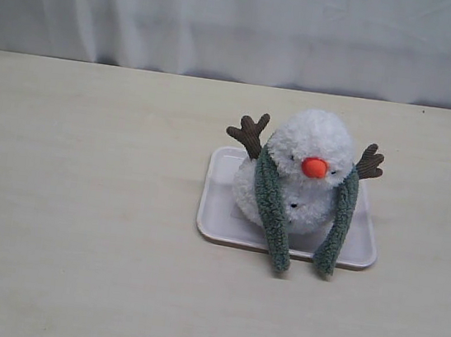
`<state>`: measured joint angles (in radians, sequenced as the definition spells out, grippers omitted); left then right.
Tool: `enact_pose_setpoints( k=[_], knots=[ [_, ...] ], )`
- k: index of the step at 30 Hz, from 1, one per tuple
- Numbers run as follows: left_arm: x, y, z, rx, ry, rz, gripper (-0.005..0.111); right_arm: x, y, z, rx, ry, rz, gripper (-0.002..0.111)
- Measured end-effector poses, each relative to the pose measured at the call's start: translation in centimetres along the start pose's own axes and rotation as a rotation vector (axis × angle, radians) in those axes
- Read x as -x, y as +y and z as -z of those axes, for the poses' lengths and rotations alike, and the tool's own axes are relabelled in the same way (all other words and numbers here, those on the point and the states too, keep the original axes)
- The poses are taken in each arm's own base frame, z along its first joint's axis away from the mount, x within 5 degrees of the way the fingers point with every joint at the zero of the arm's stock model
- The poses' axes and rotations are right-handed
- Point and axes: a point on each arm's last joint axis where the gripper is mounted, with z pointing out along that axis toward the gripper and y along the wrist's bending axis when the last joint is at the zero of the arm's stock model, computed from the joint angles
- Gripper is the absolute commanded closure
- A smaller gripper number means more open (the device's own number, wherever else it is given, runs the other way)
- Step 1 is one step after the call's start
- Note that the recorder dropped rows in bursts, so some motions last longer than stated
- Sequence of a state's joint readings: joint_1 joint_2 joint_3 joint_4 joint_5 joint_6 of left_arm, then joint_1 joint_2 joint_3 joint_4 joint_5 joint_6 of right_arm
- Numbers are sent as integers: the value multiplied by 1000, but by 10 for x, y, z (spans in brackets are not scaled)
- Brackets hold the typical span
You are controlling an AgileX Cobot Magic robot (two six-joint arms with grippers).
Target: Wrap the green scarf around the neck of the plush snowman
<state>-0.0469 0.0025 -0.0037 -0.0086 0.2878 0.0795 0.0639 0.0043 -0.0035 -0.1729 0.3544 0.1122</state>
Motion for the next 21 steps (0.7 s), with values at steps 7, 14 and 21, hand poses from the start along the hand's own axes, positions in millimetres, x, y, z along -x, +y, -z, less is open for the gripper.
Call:
enact_pose_setpoints(
  k=[7,14,21],
  knots=[
    [0,0,0,0,0,0,107,0,0,0,2,0,-33,104],
    [0,0,0,0,0,0,107,0,0,0,2,2,-35,104],
    [0,0,0,0,0,0,107,0,0,0,2,2,-35,104]
  ],
)
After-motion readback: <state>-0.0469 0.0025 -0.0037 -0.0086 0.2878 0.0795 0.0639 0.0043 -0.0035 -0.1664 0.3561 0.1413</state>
